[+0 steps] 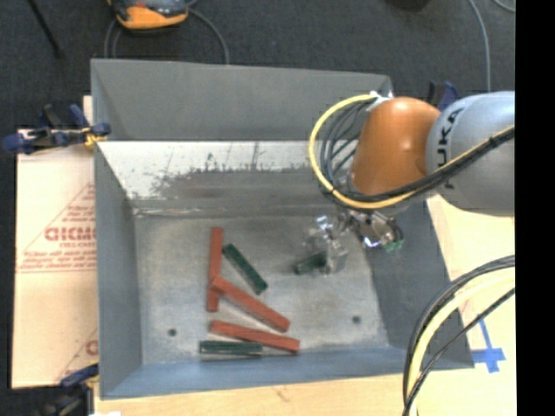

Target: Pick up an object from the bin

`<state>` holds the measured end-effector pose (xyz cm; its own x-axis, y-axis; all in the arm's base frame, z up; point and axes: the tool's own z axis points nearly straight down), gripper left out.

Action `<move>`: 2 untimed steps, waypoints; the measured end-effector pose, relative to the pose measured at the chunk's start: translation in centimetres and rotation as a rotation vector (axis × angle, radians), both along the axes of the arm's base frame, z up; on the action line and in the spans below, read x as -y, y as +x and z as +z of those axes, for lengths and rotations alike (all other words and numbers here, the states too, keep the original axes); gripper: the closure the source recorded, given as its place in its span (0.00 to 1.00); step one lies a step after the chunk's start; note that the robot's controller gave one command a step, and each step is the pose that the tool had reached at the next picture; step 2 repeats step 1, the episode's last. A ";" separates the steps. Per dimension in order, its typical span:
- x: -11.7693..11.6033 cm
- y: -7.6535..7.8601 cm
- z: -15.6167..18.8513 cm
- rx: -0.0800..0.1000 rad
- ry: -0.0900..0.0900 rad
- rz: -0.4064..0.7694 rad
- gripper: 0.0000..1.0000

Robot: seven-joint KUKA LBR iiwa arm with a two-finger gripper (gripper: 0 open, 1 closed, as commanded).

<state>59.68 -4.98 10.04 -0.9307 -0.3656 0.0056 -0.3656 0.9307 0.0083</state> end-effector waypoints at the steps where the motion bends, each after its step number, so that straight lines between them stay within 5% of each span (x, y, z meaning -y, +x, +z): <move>1: 1.6 -4.6 15.6 0.013 -0.006 -0.096 1.00; 2: 1.6 -4.6 15.6 0.013 -0.006 -0.096 1.00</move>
Offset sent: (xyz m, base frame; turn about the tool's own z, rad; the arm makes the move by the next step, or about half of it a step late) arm 0.0000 0.0000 0.0000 0.0000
